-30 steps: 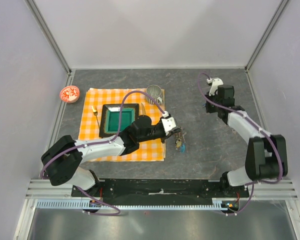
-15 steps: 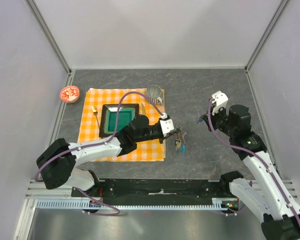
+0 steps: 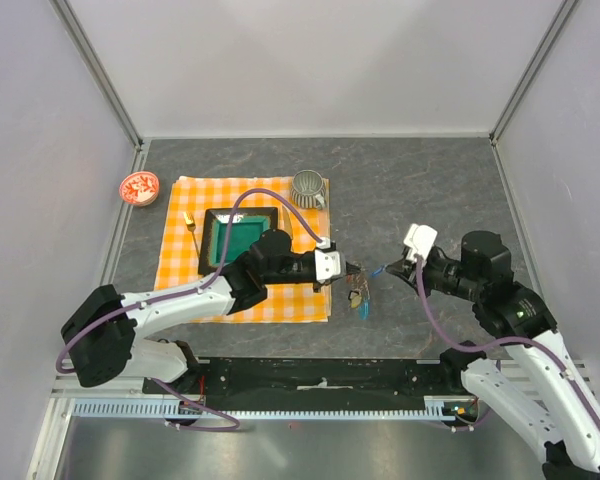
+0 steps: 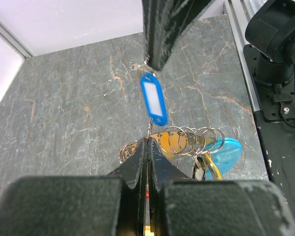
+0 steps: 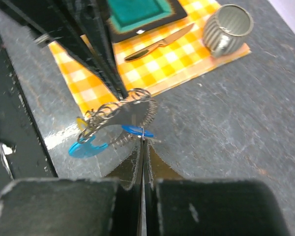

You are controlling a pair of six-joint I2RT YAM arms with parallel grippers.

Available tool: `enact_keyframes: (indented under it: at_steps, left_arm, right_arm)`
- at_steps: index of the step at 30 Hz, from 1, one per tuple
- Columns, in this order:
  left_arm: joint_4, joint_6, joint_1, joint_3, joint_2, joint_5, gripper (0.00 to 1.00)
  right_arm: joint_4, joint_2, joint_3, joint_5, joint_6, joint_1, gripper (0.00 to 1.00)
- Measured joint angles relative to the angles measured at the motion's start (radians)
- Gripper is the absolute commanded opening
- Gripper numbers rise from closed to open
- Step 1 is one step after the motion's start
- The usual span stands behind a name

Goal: Put the keys on the keyring

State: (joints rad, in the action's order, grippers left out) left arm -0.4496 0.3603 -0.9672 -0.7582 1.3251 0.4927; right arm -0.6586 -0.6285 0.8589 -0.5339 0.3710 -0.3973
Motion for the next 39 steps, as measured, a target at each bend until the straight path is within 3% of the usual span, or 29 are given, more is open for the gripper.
enact_keyframes:
  at_steps: [10,19,39]
  left_arm:
    - [0.008,0.024,0.000,0.000,0.008,0.043,0.02]
    - [0.022,0.024,0.000,0.000,0.034,0.069,0.02]
    - [0.033,0.024,0.000,-0.008,0.040,0.071,0.02]
  right_arm:
    - [-0.047,0.028,-0.023,0.183,0.114,-0.242,0.00]
    - [-0.024,0.056,-0.074,0.272,0.134,-0.285,0.00]
    - [0.016,-0.017,-0.075,0.307,0.143,-0.367,0.00]
